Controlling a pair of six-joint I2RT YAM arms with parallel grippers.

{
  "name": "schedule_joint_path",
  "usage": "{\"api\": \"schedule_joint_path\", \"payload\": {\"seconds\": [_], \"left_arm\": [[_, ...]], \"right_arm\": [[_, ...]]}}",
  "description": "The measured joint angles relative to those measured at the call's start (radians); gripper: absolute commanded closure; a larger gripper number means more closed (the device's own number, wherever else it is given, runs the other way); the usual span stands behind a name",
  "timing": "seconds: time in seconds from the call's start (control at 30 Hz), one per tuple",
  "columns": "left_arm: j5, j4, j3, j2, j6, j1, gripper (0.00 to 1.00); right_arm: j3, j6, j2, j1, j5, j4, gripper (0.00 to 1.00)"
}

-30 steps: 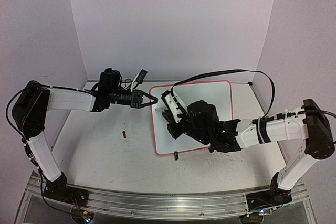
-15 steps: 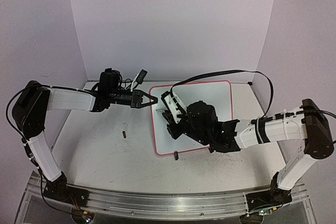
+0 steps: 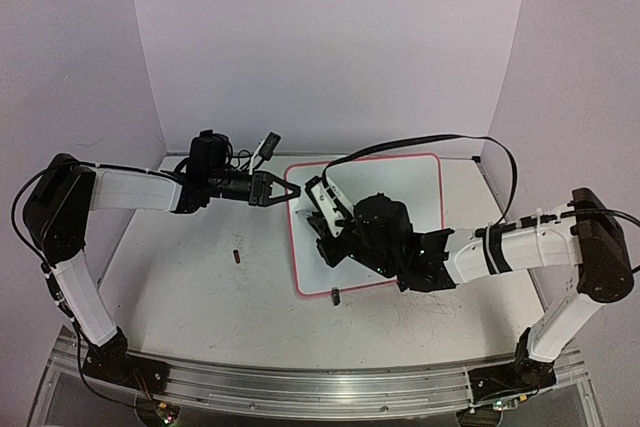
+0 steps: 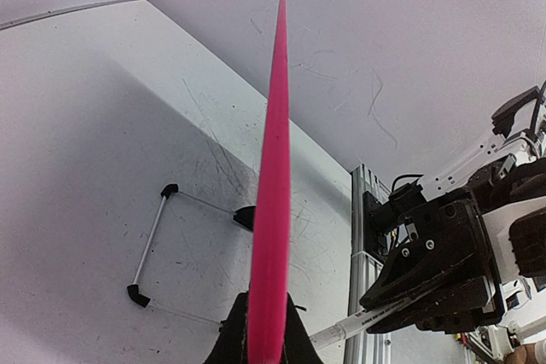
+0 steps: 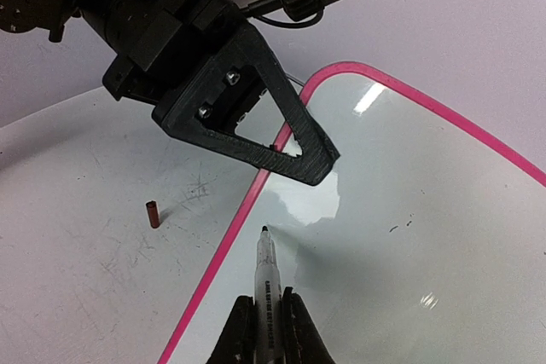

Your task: Write a sentence on the whiteboard

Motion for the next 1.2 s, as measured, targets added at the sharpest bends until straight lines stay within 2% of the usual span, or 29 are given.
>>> {"api": "schedule_joint_path", "payload": {"seconds": [1.2], "left_arm": [[0.0, 0.0, 0.0, 0.0, 0.0, 0.0, 1.0]], "right_arm": [[0.002, 0.03, 0.015, 0.0, 0.016, -0.008, 1.0]]}}
